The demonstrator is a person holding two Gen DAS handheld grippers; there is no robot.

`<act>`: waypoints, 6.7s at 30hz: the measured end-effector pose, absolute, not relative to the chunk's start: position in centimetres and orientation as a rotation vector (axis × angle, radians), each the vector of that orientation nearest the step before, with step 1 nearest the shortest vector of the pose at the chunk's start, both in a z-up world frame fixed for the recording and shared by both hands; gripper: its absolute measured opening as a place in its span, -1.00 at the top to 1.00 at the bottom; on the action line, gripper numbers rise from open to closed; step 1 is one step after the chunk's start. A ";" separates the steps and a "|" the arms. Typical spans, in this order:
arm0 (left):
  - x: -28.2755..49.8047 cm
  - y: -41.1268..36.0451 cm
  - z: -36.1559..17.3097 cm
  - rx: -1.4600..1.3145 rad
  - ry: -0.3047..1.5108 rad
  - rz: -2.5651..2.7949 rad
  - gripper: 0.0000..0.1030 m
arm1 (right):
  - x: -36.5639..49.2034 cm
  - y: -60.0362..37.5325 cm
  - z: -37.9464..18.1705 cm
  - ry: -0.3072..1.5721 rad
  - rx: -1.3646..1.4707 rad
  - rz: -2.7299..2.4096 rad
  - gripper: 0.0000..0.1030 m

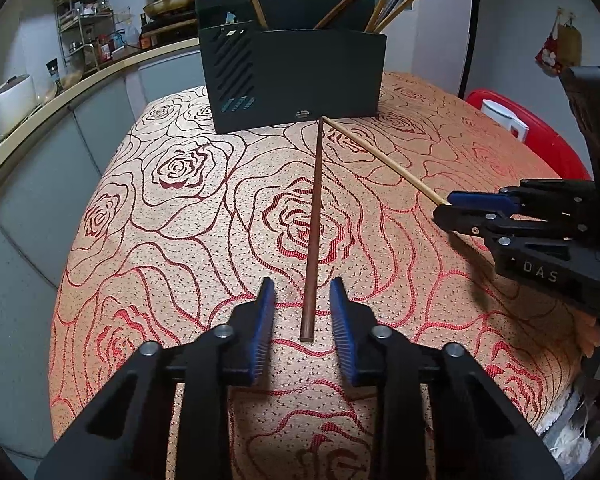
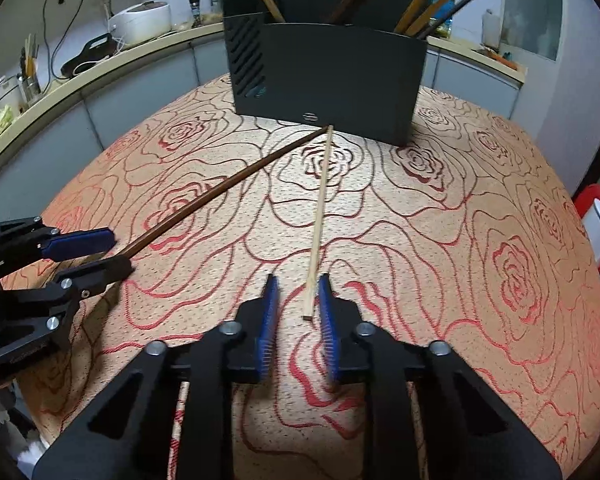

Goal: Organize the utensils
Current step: 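Grasp a dark chopstick with the left tool while the right tool grasps a light chopstick, then lift both held chopsticks and carry them above the green holder, then lower both chopsticks into the holder and open both tools to release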

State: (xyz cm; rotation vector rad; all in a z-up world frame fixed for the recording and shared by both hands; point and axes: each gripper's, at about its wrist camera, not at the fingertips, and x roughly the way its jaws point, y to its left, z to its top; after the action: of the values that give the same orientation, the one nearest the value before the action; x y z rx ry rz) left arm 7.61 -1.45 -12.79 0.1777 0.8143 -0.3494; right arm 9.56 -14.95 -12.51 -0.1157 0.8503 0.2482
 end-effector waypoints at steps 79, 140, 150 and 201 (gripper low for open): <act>4.2 -0.5 -0.3 0.123 0.533 -0.321 0.87 | 3.0 -22.6 -13.0 0.766 -0.043 0.188 0.84; 8.9 1.4 5.5 0.045 0.462 -0.369 0.88 | 10.1 -25.1 4.8 0.537 0.129 0.288 0.88; 9.6 1.8 7.0 0.044 0.459 -0.371 0.88 | 10.5 -24.1 8.8 0.497 0.091 0.318 0.88; 26.9 -6.2 12.0 0.047 0.481 -0.306 0.87 | 27.1 -22.3 11.2 0.547 0.100 0.237 0.88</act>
State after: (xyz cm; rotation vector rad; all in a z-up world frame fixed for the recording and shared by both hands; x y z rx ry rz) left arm 26.93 -6.18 12.02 0.0473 0.4814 -0.3060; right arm 27.11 -22.34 11.21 0.0998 0.5474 0.2369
